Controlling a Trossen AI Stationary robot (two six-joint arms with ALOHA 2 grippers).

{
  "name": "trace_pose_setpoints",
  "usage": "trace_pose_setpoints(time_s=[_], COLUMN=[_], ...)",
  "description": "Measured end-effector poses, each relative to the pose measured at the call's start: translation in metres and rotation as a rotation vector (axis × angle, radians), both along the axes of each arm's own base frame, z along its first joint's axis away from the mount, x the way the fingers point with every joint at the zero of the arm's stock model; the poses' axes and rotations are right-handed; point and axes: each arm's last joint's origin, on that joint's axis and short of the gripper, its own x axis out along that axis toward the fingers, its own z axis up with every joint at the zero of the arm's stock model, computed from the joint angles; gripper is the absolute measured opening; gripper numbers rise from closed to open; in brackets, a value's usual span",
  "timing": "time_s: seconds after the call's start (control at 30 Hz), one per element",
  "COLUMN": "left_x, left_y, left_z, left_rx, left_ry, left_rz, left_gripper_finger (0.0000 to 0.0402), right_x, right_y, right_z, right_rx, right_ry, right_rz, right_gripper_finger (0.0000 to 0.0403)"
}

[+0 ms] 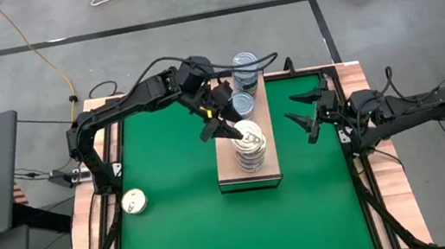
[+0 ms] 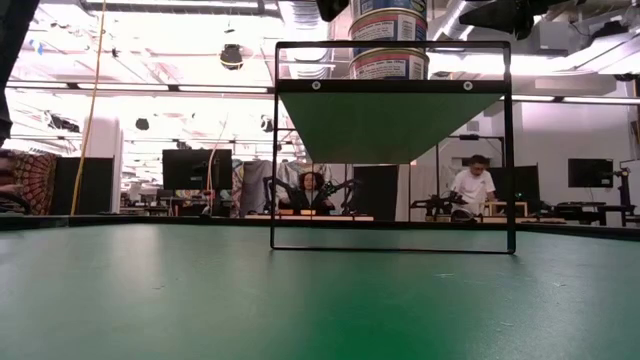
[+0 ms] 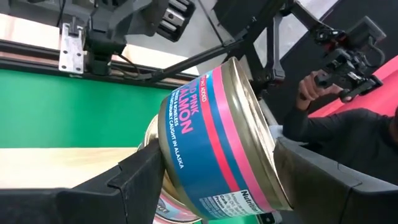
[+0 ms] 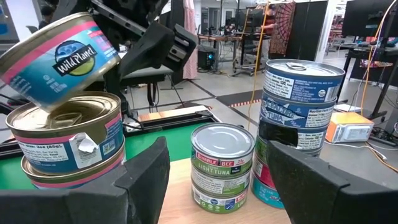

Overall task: Stack canned seafood by type on shelf
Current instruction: Stack the blue tuna can on top of the blue tuna can on the shelf

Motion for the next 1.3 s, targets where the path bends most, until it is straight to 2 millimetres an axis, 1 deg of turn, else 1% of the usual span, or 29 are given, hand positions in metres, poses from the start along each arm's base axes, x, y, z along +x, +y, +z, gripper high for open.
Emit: trace_pose_setpoints(time_s=[0.2, 0.33, 0.47, 0.77, 0.83, 1.03, 1.17, 1.3], left_x=[0.0, 0.0, -0.001, 0.0, -0.001, -0.009, -0.021, -0.029], left_y=[0.004, 0.003, 0.006, 0.004, 0.004, 0.001, 0.0, -0.008], left_z=[0.0, -0.001, 0.001, 0.001, 0.006, 0.029, 0.035, 0.029], left_rx=[0.023, 0.054, 0.036, 0.085, 0.101, 0.167, 0.264, 0.348], left_ry=[-0.005, -0.02, -0.022, -0.048, -0.069, -0.132, -0.074, 0.045], left_rz=[0.023, 0.009, 0.015, 0.015, 0.012, 0.012, 0.03, 0.031], left_gripper_finger=[0.0285, 0.0285, 0.0285, 0.0285, 0.0285, 0.0285, 0.0282, 0.0276], right_x=[0.0, 0.0, 0.0, 0.0, 0.0, 0.0, 0.0, 0.0], right_y=[0.0, 0.0, 0.0, 0.0, 0.0, 0.0, 0.0, 0.0], right_z=[0.0, 0.0, 0.0, 0.0, 0.0, 0.0, -0.001, -0.003], right_rx=[0.0, 0.0, 0.0, -0.001, -0.001, -0.001, -0.001, 0.001], right_ry=[0.0, 0.0, 0.0, 0.0, 0.0, 0.004, 0.014, 0.028], right_rz=[0.0, 0.0, 0.001, 0.001, 0.001, 0.001, 0.001, 0.001], right_gripper_finger=[0.0294, 0.0294, 0.0294, 0.0294, 0.0294, 0.0294, 0.0294, 0.0294])
